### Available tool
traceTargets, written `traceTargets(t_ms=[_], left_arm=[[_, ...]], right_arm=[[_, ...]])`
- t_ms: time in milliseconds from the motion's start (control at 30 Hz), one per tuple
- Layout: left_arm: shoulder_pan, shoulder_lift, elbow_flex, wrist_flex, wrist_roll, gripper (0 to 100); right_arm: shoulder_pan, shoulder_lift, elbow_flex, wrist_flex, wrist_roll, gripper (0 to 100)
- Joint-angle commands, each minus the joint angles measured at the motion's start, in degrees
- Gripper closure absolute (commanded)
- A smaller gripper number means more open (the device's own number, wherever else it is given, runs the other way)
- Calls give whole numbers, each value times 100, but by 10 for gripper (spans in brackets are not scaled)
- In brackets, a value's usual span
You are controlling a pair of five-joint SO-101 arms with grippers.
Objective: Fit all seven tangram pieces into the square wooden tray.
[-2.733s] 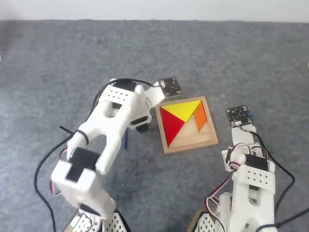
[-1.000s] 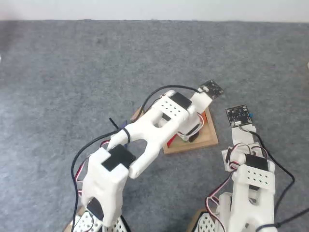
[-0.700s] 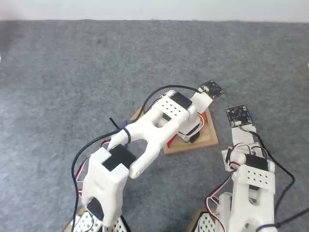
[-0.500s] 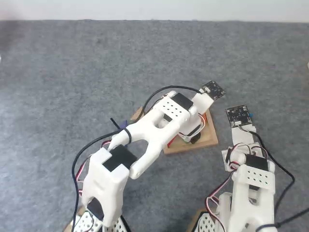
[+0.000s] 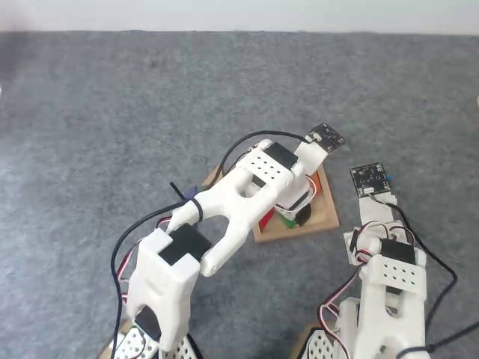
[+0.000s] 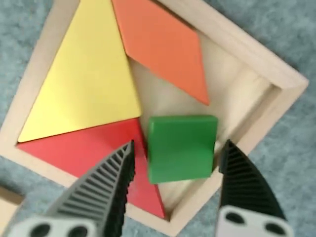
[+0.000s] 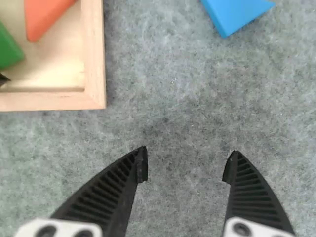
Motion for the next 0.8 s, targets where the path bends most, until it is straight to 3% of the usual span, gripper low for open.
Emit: traceTargets(t_ms=[0,433,767], left_arm=[[62,-396,-154,88,79,723],[-176,-404,-857,88,88,724],[-1310,-378,-646,-325,281,724]], right_arm=[[-57,-66,-35,-110,-62,728],[-57,-66,-35,-110,-62,728],[-66,-66,-35,-110,-62,728]])
